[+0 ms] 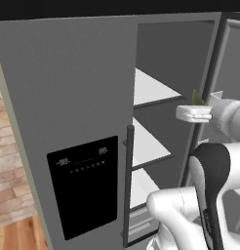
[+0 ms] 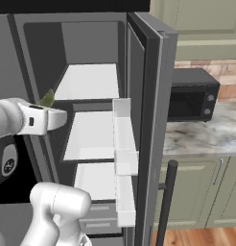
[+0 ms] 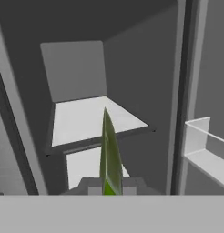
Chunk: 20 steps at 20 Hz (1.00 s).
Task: There is a bowl on the dining counter. Grab a lemon wedge from the fridge and place it in the bowl. Then get the liquor bottle and glass cup from the cabinet and place them next to the bowl.
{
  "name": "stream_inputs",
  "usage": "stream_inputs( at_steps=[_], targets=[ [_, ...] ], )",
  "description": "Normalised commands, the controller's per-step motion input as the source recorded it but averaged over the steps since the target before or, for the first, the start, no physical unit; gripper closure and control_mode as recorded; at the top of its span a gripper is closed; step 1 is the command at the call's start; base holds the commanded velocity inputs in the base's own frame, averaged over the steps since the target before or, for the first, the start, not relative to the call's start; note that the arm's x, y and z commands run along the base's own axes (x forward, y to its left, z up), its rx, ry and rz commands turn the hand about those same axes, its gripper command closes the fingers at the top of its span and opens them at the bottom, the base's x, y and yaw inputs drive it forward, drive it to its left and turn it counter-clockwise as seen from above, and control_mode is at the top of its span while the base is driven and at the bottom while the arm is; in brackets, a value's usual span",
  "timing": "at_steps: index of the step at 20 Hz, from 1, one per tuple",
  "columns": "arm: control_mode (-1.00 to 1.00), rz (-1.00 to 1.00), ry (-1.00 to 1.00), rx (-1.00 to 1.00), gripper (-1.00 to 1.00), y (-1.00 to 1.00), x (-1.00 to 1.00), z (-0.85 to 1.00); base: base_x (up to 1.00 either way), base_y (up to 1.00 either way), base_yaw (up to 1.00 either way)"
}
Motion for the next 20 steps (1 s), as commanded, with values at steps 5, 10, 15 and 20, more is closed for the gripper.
stream_inputs(
  at_steps=[5,10,15,20],
  targets=[
    [-1.0,0.0,0.01,0.0,1.0,0.09,-0.77,-0.11,0.0,0.0,0.0],
    [1.0,0.0,-0.01,-0.01,1.0,0.07,-0.5,-0.11,-0.34,0.02,0.0],
    [1.0,0.0,0.0,0.0,1.0,0.0,0.0,0.0,-0.97,0.0,0.04],
    [1.0,0.0,0.0,0.0,1.0,0.0,0.0,0.0,-1.0,-0.1,0.17]
  ],
)
